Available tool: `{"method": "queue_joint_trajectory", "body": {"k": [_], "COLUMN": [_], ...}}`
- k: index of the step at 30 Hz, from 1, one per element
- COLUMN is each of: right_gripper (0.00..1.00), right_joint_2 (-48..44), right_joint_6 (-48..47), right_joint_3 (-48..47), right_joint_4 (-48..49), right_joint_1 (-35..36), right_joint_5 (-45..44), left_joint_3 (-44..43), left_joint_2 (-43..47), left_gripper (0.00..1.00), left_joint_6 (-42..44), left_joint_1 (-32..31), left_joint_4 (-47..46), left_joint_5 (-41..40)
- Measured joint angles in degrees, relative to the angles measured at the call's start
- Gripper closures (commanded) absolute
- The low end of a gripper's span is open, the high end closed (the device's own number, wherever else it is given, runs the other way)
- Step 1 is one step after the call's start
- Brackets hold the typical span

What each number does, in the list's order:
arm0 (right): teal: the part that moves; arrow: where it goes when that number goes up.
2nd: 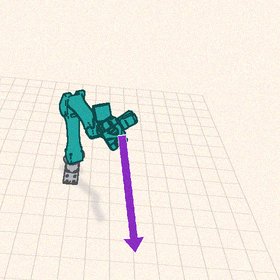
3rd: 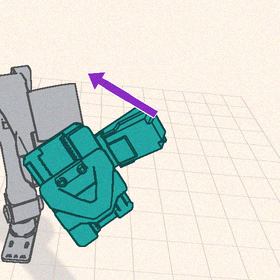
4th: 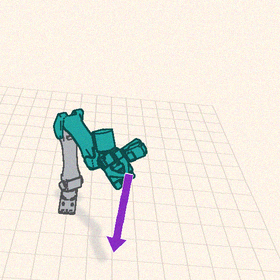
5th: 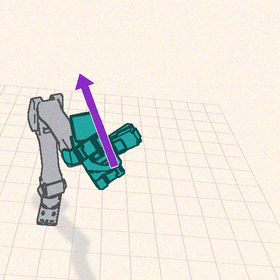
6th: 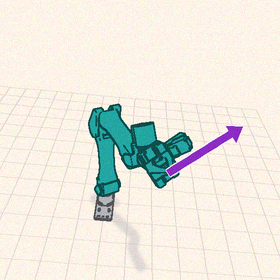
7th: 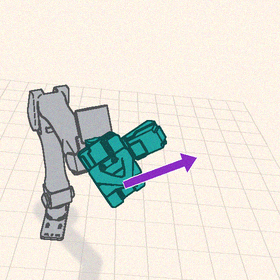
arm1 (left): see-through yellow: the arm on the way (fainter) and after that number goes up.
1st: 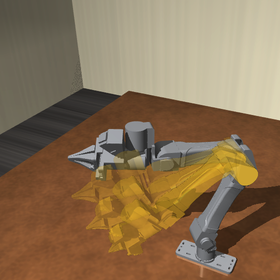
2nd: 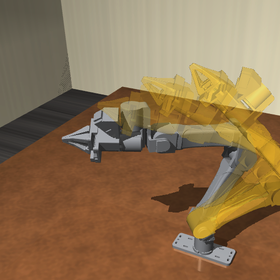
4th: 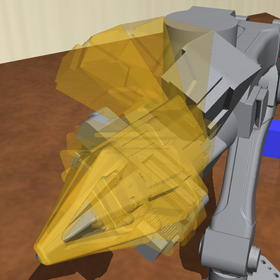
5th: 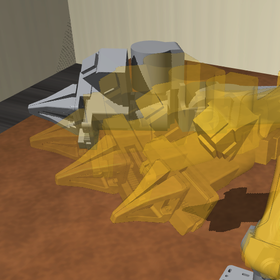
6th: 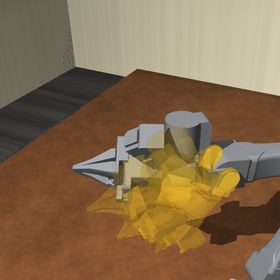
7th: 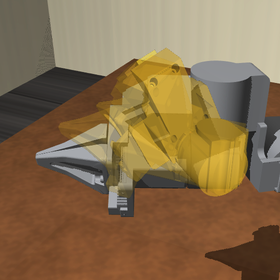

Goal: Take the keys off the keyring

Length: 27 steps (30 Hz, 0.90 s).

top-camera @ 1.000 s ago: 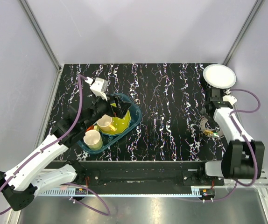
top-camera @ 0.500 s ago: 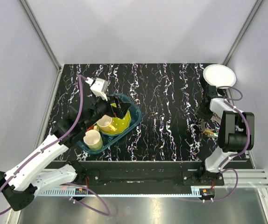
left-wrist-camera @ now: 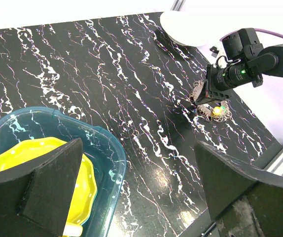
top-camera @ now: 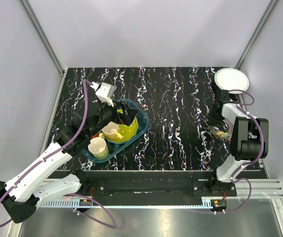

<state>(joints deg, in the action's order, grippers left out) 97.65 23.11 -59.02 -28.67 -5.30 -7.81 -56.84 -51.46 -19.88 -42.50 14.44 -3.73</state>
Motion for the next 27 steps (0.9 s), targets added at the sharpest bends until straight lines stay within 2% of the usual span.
{"method": "queue_joint_trajectory", "body": {"k": [6,13,20,27], "right_gripper": [1.00,1.00,1.00,1.00], "right_joint_2": [-4.2,-13.7,-24.7,-33.8], "right_joint_6": [-1.7,-1.4,2.3,6.1], "right_joint_3": [4.5,11.4,21.3,30.4], "right_joint_4": [4.5,11.3,21.7,34.8], "right_joint_1": [2.3,14.3,15.8,15.8], "right_joint_5": [8.9,17.4,24.8,32.4], "left_joint_3": [0.0,0.0,-4.3,-13.4], "left_joint_2": [-0.1,-2.3,-12.2,-24.2], "left_gripper": [0.06,0.12,0.18,0.24], "left_joint_6": [0.0,-1.1,-4.0,-9.8], "left_joint_1": [0.0,0.0,0.1,0.3], "left_joint_4": [0.0,0.4,5.9,6.3], "left_joint_5": [-0.1,-3.6,-3.9,2.4]}}
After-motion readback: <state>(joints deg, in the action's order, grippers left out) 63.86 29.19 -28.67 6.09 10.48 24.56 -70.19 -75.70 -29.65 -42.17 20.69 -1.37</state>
